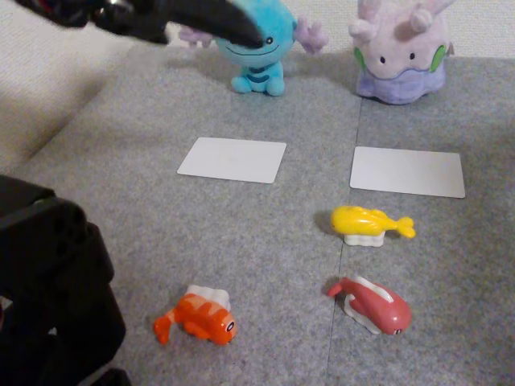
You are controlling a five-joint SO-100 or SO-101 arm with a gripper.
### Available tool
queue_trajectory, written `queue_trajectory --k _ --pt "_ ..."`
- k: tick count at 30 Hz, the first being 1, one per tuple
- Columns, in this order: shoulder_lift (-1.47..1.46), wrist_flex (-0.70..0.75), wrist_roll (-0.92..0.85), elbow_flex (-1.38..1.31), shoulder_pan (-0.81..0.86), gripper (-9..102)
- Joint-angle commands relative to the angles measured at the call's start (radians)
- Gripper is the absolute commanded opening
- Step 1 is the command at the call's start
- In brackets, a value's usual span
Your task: Wooper wants to eat egg sudhi, and Goomy wants to eat shrimp sushi
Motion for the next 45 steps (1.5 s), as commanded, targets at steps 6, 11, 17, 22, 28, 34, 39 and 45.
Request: queue_trajectory --k 6,11,17,22,28,34,39,45 --pt "-0.005 -0.052 0.084 -0.054 0.172 35" --pt "-0.091 -0.054 0.129 -0.054 0.172 35" --pt "-0.374 -0.147 0.212 -0.054 0.172 35" --pt "-0.546 -0.242 0.287 -0.055 0.216 35" --pt "-0.632 -0.359 0.325 -0.055 0.293 35" --pt "-0.676 -0.379 0.308 -0.067 0.287 35" --pt "-0.752 -0.342 0.313 -0.16 0.295 35" --pt "-0.91 -0.284 0.325 -0.302 0.298 35"
